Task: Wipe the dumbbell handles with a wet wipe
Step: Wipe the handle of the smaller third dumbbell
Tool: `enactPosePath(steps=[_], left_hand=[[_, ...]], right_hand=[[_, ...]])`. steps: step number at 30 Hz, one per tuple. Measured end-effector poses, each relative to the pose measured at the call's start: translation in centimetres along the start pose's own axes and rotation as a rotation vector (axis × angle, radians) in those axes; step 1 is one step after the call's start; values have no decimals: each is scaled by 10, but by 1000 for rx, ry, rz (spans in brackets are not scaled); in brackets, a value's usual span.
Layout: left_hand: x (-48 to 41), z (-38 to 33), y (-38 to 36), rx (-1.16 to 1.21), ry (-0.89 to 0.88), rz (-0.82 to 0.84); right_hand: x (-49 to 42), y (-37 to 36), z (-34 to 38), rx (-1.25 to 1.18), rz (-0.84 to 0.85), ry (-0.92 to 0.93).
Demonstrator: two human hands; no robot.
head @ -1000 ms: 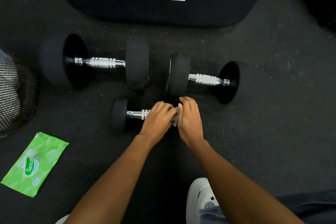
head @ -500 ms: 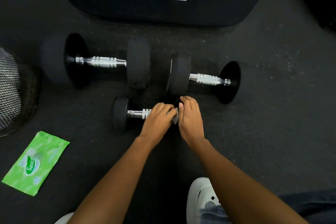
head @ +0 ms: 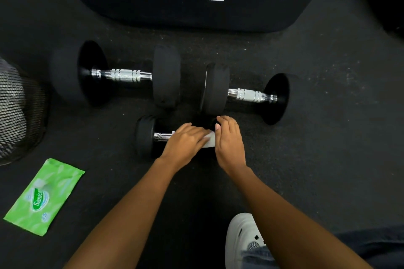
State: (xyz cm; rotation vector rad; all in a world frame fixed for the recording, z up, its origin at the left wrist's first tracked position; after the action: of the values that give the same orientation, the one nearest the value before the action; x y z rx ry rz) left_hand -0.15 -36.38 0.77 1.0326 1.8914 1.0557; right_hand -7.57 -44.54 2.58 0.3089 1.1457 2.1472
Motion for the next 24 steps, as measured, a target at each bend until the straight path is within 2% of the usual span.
enactPosePath(steps=[4,6,10,13,16,20,24], left_hand=[[-3,14,3,-85,113,31],[-6,16,-3,-105,169,122],[-13,-5,-8,-196,54,218],[-11,-14,-5,-79,29,103],[-5,-7,-2,-76,12,66],[-12,12,-5,-256,150,220],[-16,-9,-15,-192,65,272]], right_hand=[[-1,1,-1,7,-27,-3],[-1,-1,0,25,-28,4],[-1,-1,-2,15,-17,1],[0,0,-1,4,-22,-6],[-1,0,-1,11,-28,-1],[-1,0,0,41,-24,18],[-1,0,-1,29,-29,8]])
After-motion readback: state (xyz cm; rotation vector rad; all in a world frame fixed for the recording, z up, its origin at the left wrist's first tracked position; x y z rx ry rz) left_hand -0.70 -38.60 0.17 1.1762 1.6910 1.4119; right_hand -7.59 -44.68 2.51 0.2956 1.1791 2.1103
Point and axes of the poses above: each hand's wrist, its own x-axis away from the middle knuckle, its own y-axis out of the back of the hand, z = x × y, the point moved 7 cm from there along -x, towards the middle knuckle, and after that the axes turned 4 degrees about -z, right-handed, at the moved point
